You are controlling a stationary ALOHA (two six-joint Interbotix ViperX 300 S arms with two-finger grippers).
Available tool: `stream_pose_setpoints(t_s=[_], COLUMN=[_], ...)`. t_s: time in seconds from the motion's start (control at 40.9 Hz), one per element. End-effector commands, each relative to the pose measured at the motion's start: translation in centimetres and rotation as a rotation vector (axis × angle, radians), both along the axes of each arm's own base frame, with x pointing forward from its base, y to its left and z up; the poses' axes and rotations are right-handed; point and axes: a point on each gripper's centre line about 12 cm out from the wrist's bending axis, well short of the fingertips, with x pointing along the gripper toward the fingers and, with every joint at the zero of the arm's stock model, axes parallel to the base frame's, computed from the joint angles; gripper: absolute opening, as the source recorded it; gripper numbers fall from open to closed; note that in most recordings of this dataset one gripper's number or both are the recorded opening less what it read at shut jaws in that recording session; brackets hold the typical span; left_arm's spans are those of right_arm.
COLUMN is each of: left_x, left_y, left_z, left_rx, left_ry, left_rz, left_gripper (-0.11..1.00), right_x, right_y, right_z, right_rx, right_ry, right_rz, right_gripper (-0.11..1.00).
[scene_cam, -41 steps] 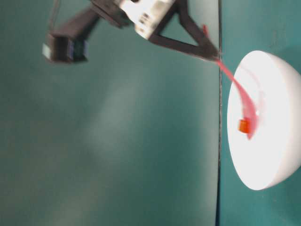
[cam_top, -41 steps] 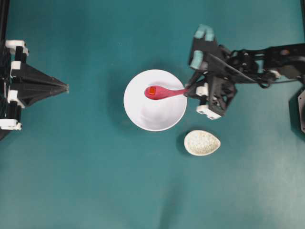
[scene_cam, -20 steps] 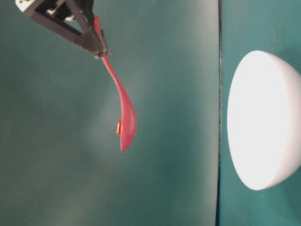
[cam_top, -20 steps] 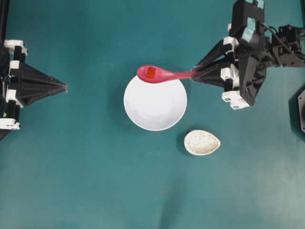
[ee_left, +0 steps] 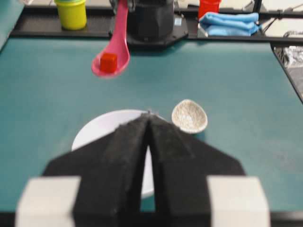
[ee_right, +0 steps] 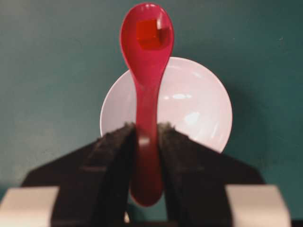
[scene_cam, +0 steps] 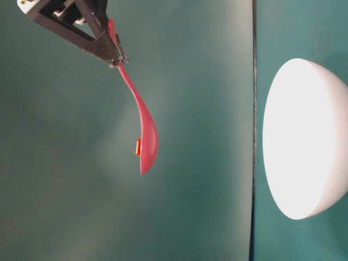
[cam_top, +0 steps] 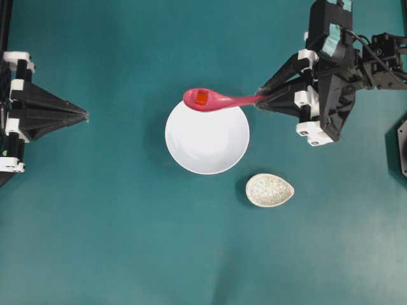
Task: Grip the spoon and scoop the red block from the bowl with right arm.
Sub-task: 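Raise the spoon carrying the red cube up out of the bowl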
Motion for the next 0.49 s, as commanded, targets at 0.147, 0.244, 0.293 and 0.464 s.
stream_pose_setpoints(t_s=[0.147,0.244,0.293,0.464], left_x=[0.17,0.17,0.14,0.17], left_y=[0.00,0.00,0.00,0.00], left_z=[1.10,1.10,1.13,1.10], left_rx=[-0.003,0.006,0.012,0.014], left_ry=[-0.029,-0.029,-0.031,-0.029], left_rz=[0.000,0.000,0.000,0.000], left_gripper=[0.00,0.00,0.00,0.00], right_x=[0.25,0.26,0.24,0.24], right_y=[-0.01,0.04,-0.01,0.04], right_z=[1.38,1.38,1.37,1.35], right_rx=[-0.008,-0.008,-0.008,-0.009], right_ry=[-0.042,-0.042,-0.041,-0.039], right_rz=[0.000,0.001,0.000,0.002], right_gripper=[0.24,0.24,0.24,0.24])
